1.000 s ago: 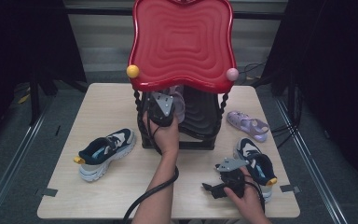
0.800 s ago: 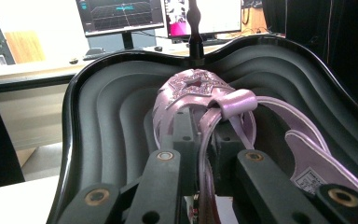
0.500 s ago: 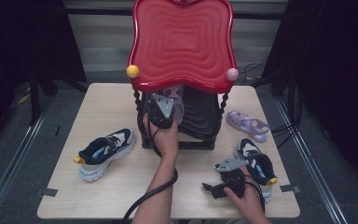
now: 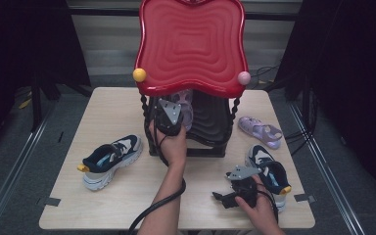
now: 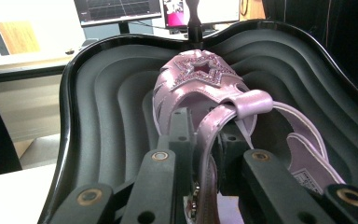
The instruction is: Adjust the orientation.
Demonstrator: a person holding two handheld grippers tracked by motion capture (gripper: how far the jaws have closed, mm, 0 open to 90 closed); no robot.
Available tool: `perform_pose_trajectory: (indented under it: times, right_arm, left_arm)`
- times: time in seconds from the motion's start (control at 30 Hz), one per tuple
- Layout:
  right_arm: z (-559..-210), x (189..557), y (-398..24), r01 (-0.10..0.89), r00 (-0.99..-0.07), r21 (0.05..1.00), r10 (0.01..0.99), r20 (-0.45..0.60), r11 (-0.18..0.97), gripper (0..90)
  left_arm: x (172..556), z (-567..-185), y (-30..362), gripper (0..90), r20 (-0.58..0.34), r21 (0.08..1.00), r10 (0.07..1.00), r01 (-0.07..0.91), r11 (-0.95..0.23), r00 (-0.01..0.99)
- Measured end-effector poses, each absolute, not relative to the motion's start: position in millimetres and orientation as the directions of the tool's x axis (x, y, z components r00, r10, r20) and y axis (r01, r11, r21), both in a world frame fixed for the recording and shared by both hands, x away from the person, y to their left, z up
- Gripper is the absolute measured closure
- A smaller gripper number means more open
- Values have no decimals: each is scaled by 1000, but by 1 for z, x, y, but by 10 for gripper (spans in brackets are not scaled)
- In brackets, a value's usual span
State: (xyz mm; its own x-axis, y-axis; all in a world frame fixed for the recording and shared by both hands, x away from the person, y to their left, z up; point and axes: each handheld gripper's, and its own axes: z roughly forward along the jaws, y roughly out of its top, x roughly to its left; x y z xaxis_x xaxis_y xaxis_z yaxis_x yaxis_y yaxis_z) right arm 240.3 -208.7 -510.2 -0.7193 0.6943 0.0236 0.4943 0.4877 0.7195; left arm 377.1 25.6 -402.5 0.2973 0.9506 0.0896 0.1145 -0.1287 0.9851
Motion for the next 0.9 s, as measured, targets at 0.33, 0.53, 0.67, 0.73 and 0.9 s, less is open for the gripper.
perform_pose_trajectory:
  times: [0.33,0.53,0.67,0.73,0.9]
  right_arm:
    - [-510,240,-209,494,-719,720,694,23,488,111]
    - [-510,240,-209,494,-719,720,694,23,488,111]
    - [-510,240,-209,494,-720,720,694,23,488,111]
    - [-510,240,-209,494,-720,720,694,24,488,111]
    - [-510,240,-209,494,-720,720,694,24,488,111]
  left_arm:
    - [375,-403,28,736,93,982,948,129,-138,305]
    - [373,-399,33,700,95,981,944,133,-143,316]
    - [370,-398,36,688,95,978,939,144,-150,332]
    - [368,-397,37,684,98,977,936,146,-155,339]
    - [364,-396,39,674,88,975,929,162,-154,359]
